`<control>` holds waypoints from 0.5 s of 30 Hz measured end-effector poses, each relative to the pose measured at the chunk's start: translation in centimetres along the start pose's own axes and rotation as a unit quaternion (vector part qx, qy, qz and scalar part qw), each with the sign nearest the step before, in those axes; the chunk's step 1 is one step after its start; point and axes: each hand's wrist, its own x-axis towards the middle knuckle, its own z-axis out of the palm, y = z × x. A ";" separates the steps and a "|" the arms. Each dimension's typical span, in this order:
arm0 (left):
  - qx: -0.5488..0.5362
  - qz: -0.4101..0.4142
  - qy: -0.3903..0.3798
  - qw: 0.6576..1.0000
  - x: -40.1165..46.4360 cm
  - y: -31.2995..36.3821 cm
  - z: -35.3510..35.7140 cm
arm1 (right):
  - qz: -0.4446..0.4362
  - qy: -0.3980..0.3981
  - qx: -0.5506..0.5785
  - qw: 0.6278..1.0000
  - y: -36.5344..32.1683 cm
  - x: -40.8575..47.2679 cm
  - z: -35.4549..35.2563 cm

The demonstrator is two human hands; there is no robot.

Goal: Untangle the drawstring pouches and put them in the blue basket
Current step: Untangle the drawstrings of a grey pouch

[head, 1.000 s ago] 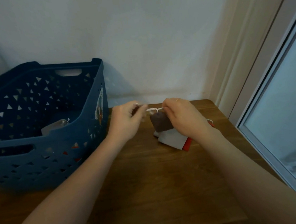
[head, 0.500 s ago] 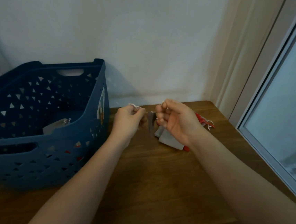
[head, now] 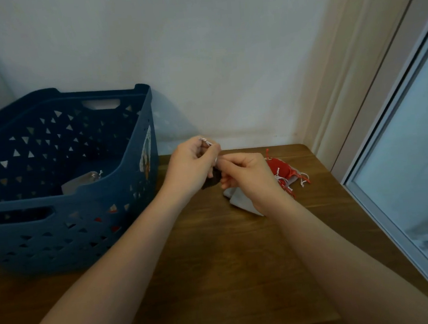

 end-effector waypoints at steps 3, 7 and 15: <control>-0.013 -0.013 0.004 1.000 0.1 0.2 -0.1 | -0.030 -0.035 -0.038 0.998 -0.1 -0.1 -0.1; -0.144 -0.086 -0.033 0.985 -0.6 0.2 0.2 | -0.002 -0.011 0.031 0.999 -0.2 0.2 0.0; -0.141 -0.106 -0.110 0.978 -1.0 -0.4 0.1 | 0.016 0.004 0.112 0.994 -0.5 0.4 -0.5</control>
